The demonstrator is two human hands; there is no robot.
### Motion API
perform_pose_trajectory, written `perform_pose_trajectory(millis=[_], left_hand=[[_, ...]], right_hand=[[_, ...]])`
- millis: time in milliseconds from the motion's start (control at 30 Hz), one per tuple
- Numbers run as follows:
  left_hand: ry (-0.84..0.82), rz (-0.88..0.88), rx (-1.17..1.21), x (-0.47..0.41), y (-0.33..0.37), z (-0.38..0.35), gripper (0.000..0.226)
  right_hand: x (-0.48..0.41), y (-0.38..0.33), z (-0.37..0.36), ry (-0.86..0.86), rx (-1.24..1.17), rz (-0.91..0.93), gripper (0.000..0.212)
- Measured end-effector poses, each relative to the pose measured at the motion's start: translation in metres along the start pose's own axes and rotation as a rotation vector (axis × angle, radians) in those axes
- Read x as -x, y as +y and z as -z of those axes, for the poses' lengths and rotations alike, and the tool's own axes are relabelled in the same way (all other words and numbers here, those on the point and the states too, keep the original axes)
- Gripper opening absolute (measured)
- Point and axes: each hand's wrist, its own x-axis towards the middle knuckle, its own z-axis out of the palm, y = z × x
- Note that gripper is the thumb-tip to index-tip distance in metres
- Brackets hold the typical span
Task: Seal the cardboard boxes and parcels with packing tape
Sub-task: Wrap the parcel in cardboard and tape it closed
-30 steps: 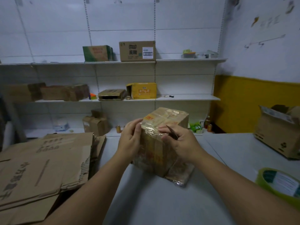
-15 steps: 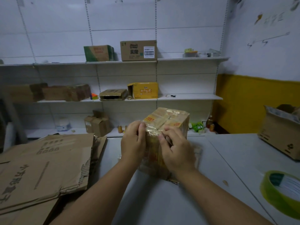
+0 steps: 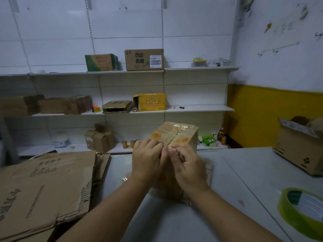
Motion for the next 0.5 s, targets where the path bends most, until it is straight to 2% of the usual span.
perform_pose_trajectory(millis=[100, 133, 200, 267, 367, 500], left_hand=[[-0.125, 0.024, 0.028, 0.005, 0.002, 0.009, 0.047], [-0.188, 0.035, 0.034, 0.004, 0.001, 0.015, 0.052], [-0.342, 0.059, 0.039, -0.001, 0.000, 0.027, 0.065], [-0.491, 0.076, -0.016, -0.007, 0.004, 0.038, 0.079], [-0.603, 0.131, -0.089, -0.013, 0.017, 0.043, 0.089], [-0.704, 0.297, -0.156, -0.020, 0.035, 0.034, 0.100]], right_hand=[[0.000, 0.002, 0.024, -0.226, -0.143, -0.064, 0.064], [0.001, 0.003, 0.036, -0.248, -0.153, -0.105, 0.061], [0.005, 0.006, 0.062, -0.188, -0.074, -0.219, 0.044], [0.012, 0.016, 0.088, -0.196, 0.120, -0.320, 0.028], [0.029, 0.031, 0.125, -0.475, 0.538, -0.435, 0.019], [0.060, 0.045, 0.153, -0.689, 0.900, -0.393, 0.014]])
